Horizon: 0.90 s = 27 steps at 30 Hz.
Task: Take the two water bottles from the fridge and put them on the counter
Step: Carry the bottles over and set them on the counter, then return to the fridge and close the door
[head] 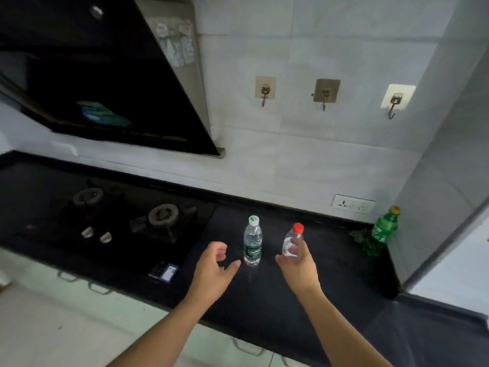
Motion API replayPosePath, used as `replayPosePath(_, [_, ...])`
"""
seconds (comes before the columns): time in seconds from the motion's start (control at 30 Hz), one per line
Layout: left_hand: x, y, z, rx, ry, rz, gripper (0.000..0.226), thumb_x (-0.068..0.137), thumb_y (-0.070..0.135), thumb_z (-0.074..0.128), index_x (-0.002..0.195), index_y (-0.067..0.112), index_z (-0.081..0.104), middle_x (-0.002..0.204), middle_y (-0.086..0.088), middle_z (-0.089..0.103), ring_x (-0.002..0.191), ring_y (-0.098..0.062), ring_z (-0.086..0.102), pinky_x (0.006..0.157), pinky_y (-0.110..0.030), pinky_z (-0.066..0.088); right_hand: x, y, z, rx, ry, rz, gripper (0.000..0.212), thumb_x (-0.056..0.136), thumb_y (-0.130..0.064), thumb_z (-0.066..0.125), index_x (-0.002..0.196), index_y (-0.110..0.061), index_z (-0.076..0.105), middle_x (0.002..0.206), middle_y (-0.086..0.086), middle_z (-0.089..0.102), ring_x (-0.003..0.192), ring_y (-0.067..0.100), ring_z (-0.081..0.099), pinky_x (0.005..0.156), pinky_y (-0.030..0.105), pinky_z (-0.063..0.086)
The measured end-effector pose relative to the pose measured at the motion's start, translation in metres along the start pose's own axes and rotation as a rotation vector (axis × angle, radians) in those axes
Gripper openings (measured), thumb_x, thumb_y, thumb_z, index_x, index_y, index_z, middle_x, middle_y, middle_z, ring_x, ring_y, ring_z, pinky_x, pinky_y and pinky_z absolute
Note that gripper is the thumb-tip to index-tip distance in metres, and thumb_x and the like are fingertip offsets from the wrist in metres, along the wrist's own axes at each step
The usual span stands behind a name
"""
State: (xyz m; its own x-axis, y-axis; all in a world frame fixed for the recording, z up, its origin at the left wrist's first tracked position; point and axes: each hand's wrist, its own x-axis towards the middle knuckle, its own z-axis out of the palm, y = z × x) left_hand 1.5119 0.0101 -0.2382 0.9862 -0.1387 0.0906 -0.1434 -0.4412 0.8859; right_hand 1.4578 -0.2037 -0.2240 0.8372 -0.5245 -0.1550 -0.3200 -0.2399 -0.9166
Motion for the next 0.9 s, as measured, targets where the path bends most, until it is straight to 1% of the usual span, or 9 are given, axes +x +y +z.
replayPosePath(0.07, [-0.015,0.003,-0.036,-0.023,0.038,-0.023,0.047,0.077,0.031,0.08,0.116,0.025,0.055,0.115,0.011,0.061,0.104,-0.004,0.063,0.074,-0.013,0.051,-0.01,-0.019,0.027,0.019,-0.079,-0.054,0.055,0.086,-0.021,0.072,0.135,-0.028,0.049,0.119,-0.002,0.06,0.092,0.009,0.063,0.067,0.018,0.048])
replayPosePath(0.17, [-0.035,-0.001,-0.1,-0.073,0.179,-0.075,0.045,0.078,0.028,0.079,0.116,0.024,0.056,0.113,0.01,0.062,0.101,-0.005,0.065,0.073,-0.013,0.052,-0.03,-0.052,0.074,0.065,-0.221,-0.118,0.051,0.086,-0.026,0.071,0.132,-0.03,0.051,0.119,-0.004,0.064,0.092,0.011,0.068,0.074,0.029,0.056])
replayPosePath(0.33, [-0.086,-0.028,-0.206,-0.086,0.392,-0.132,0.038,0.08,0.028,0.077,0.111,0.025,0.056,0.109,0.009,0.063,0.095,-0.009,0.068,0.072,-0.017,0.053,-0.077,-0.105,0.162,0.073,-0.422,-0.237,0.043,0.088,-0.027,0.071,0.128,-0.028,0.056,0.114,-0.003,0.065,0.091,0.004,0.065,0.068,0.019,0.048])
replayPosePath(0.4, [-0.111,-0.047,-0.249,-0.087,0.479,-0.151,0.032,0.079,0.026,0.077,0.105,0.026,0.057,0.106,0.002,0.065,0.086,-0.013,0.069,0.075,-0.02,0.055,-0.099,-0.126,0.201,0.059,-0.506,-0.27,0.041,0.088,-0.028,0.071,0.127,-0.03,0.056,0.113,-0.006,0.065,0.093,0.004,0.065,0.069,0.02,0.048])
replayPosePath(0.47, [-0.138,-0.065,-0.293,-0.076,0.56,-0.193,0.029,0.08,0.022,0.077,0.101,0.027,0.058,0.105,0.0,0.066,0.085,-0.015,0.069,0.072,-0.016,0.053,-0.122,-0.144,0.245,0.047,-0.582,-0.294,0.041,0.087,-0.031,0.07,0.126,-0.033,0.056,0.112,-0.009,0.065,0.094,0.005,0.065,0.072,0.025,0.052])
replayPosePath(0.6, [-0.191,-0.098,-0.386,-0.032,0.711,-0.262,0.027,0.081,0.022,0.076,0.099,0.029,0.057,0.104,0.002,0.066,0.085,-0.003,0.066,0.069,-0.011,0.051,-0.184,-0.178,0.342,0.05,-0.728,-0.34,0.037,0.087,-0.026,0.072,0.122,-0.028,0.059,0.107,-0.003,0.067,0.09,0.01,0.067,0.073,0.026,0.052])
replayPosePath(0.73, [-0.239,-0.125,-0.468,0.0,0.849,-0.309,0.028,0.081,0.027,0.076,0.101,0.032,0.057,0.104,0.006,0.066,0.088,0.003,0.065,0.069,-0.014,0.05,-0.253,-0.206,0.433,0.036,-0.89,-0.37,0.042,0.08,-0.027,0.071,0.12,-0.023,0.061,0.097,0.001,0.069,0.075,0.015,0.063,0.069,0.031,0.05])
replayPosePath(0.8, [-0.264,-0.135,-0.505,-0.011,0.905,-0.332,0.03,0.079,0.032,0.076,0.103,0.03,0.059,0.104,0.006,0.068,0.09,-0.004,0.067,0.073,-0.017,0.05,-0.285,-0.22,0.473,0.032,-0.95,-0.4,0.045,0.075,-0.031,0.07,0.119,-0.026,0.061,0.091,-0.002,0.068,0.073,0.014,0.061,0.07,0.031,0.05])
replayPosePath(0.9, [-0.294,-0.147,-0.554,-0.046,1.017,-0.351,0.032,0.075,0.034,0.078,0.102,0.028,0.06,0.099,0.0,0.07,0.088,-0.017,0.07,0.074,-0.024,0.055,-0.329,-0.246,0.519,0.028,-1.047,-0.436,0.035,0.083,-0.023,0.069,0.116,-0.028,0.059,0.094,-0.001,0.067,0.077,0.016,0.063,0.067,0.029,0.05])
